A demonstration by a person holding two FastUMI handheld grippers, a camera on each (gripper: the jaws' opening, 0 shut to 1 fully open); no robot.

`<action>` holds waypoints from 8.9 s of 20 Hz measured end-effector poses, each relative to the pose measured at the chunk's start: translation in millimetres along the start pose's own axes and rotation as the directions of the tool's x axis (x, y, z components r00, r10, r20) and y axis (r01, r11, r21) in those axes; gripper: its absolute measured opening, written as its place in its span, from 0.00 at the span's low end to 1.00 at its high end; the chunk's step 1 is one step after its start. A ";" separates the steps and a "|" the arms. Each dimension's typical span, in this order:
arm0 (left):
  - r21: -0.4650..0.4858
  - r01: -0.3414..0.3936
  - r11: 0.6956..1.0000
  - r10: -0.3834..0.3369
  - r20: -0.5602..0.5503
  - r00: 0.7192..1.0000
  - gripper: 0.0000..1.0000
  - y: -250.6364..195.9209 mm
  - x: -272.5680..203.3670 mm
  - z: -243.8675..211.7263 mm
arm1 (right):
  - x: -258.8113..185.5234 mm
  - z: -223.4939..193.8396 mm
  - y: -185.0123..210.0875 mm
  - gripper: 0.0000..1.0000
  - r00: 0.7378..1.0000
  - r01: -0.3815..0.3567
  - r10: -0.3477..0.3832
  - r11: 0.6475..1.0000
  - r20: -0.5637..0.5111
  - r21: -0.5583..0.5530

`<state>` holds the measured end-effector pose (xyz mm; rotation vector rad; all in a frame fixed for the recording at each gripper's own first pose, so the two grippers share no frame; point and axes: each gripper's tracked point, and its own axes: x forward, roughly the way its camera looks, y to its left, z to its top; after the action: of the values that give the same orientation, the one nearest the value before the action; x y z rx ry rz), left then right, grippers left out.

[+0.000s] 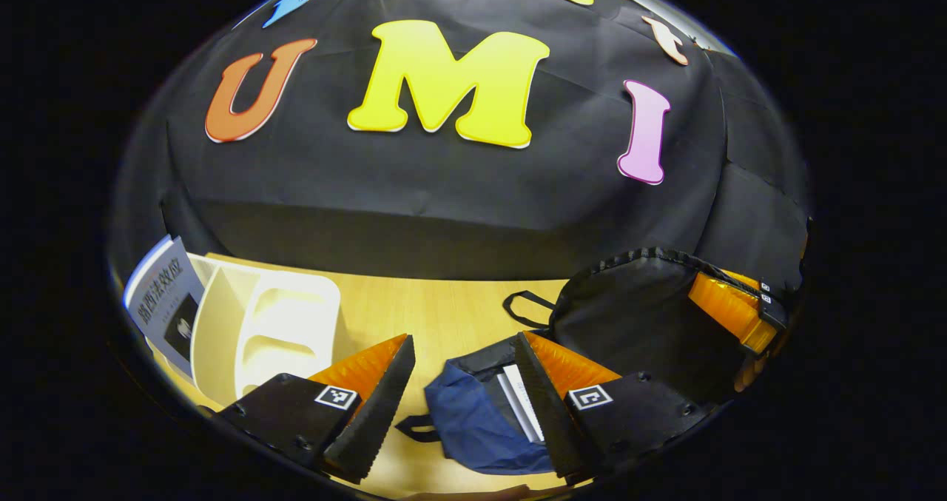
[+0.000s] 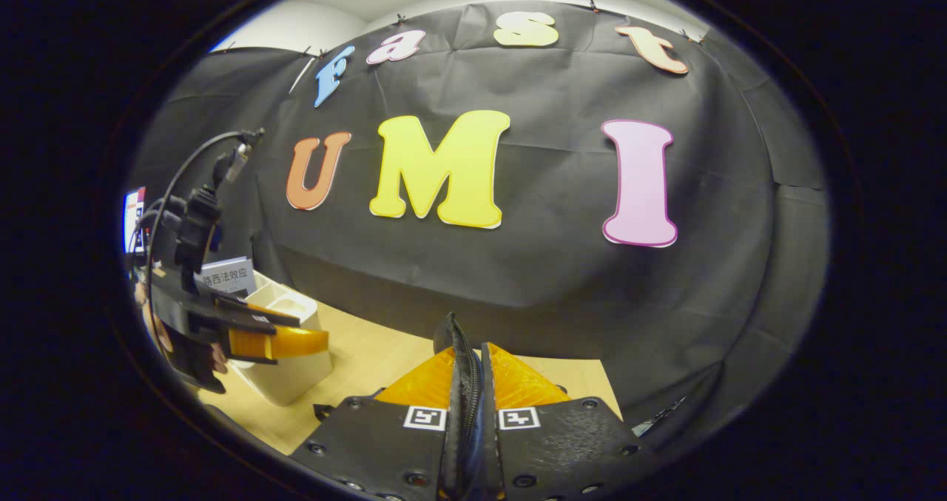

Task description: Open the schoolbag, grab two books from the bookshelf and put them into the schoolbag.

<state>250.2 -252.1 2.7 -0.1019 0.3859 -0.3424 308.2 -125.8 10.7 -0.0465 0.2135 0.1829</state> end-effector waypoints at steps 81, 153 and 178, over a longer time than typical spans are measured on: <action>-0.374 -0.245 0.894 0.006 -0.538 0.843 0.47 128.5 -239.6 -125.0 | -15.3 -14.4 74.5 0.11 0.996 -0.082 0.074 0.972 -0.045 -0.220; -0.790 0.280 0.545 -0.554 -0.088 0.828 0.48 -99.2 67.1 -87.2 | -78.2 -63.6 134.6 0.68 0.986 -0.064 0.006 0.936 -0.168 -0.347; -0.796 0.323 0.512 -0.564 -0.028 0.825 0.49 -138.7 77.7 -106.2 | -33.6 -62.8 72.1 0.09 0.974 0.135 -0.169 0.968 -0.153 -0.212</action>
<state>234.2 -412.5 -100.0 -1.0425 0.7912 -0.7065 249.5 -65.0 -45.4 -0.2788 0.3603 0.0461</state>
